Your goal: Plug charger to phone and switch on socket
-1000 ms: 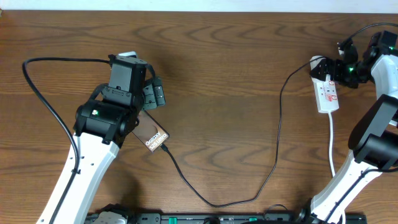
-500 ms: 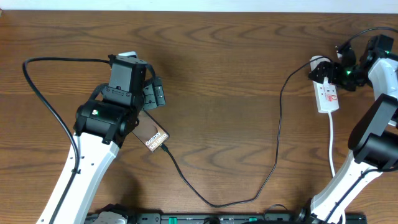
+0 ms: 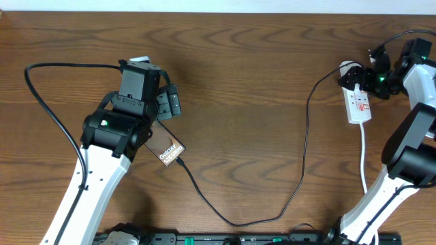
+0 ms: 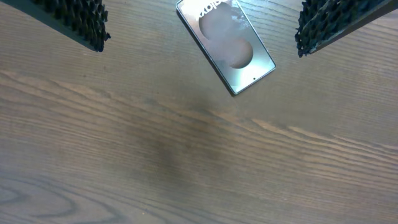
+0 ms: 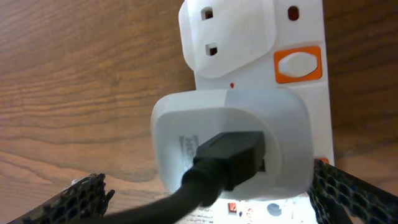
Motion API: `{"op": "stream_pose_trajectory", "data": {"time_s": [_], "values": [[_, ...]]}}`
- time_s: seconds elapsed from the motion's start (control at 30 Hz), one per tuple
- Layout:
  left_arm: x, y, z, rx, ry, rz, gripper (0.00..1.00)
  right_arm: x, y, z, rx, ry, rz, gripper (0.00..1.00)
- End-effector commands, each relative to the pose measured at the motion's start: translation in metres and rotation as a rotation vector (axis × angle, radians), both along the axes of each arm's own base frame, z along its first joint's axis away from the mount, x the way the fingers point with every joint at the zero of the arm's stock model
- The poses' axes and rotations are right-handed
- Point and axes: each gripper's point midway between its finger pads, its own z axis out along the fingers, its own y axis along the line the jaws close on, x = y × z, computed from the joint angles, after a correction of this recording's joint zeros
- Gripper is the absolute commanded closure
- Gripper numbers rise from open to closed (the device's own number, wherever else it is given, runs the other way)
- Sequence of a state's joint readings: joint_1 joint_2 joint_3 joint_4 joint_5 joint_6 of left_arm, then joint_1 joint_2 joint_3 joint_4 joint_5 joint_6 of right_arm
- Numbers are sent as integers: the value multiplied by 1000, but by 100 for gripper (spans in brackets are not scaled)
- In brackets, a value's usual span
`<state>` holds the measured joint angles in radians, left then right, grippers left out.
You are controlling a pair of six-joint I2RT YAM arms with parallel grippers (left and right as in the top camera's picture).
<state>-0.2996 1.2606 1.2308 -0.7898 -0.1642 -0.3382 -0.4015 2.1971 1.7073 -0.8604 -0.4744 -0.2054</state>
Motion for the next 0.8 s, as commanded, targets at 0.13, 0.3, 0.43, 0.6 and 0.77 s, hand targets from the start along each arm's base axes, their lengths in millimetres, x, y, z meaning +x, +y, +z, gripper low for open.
{"op": "stream_pose_trajectory", "data": {"time_s": [0.13,0.3,0.43,0.6,0.77], "values": [[2,2,8,21,-19,-4,5,-9,54,-9,144,72,40,1],[2,2,8,21,-19,-4,5,-9,57,-9,146,74,46,1],[2,2,8,21,-19,-4,5,-6,46,-13,96,93,-7,1],[2,2,8,21,-19,-4,5,-7,18,3,-8,125,-71,1],[2,2,8,21,-19,-4,5,-8,-19,52,-156,115,-172,1]]}}
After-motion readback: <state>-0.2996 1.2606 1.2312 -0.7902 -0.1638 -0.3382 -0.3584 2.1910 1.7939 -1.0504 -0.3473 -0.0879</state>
